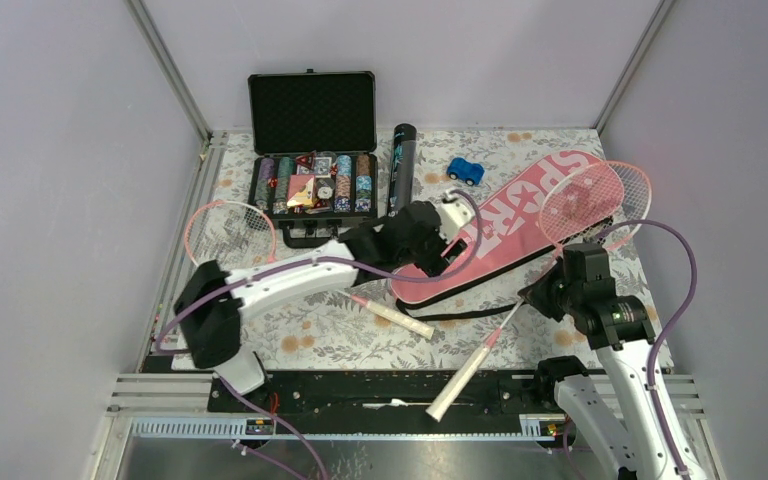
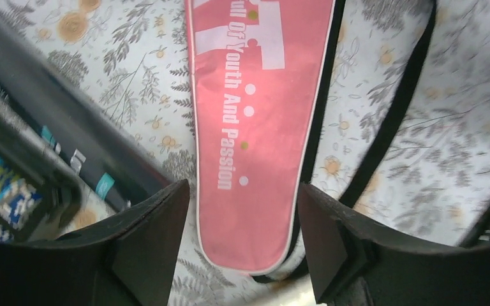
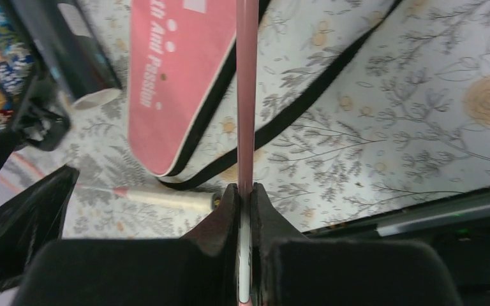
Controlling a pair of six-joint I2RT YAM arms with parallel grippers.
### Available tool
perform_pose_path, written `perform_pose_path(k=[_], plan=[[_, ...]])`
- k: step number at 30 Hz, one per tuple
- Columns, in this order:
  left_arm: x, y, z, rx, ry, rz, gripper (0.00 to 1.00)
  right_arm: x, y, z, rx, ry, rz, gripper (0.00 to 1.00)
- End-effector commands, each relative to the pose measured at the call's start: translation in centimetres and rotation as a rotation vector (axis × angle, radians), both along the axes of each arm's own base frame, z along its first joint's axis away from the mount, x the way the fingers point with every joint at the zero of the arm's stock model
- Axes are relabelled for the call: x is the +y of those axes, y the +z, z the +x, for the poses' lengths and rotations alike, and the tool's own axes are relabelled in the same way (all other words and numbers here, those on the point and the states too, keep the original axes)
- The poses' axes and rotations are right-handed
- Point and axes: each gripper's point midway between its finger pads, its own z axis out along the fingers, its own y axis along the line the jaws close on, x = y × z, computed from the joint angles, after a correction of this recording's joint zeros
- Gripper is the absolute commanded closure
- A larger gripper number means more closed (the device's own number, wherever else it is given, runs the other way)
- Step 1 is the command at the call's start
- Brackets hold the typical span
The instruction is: Pack up the badminton gear
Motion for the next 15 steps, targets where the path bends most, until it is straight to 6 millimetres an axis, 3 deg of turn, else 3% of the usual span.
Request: perform_pose_path(k=[1,6,12,15], plan=[[-4.3,-0.6,2.1,-0.150,-0.179,0.021,0.33,-2.2,-1.1,-1.0,0.047,-0.020,-0.130,1.00],[-7.3,-5.9,0.9,-0.043,-0.281,0.066,0.37,-3.7,-2.0,-1.3,0.057,-0.058,-0.202,1.00],[-10.0,-7.6,1.1,-0.070,-0.319,0.096,0.36,-4.2,-2.6,-1.4,0.052,-0.052,-0.235,1.00],[-11.2,-9.7,1.0,-0.029,-0.340,0.104,0.36,-5.0,-2.4,-1.7,0.056,-0.067,-0.270,1.00]])
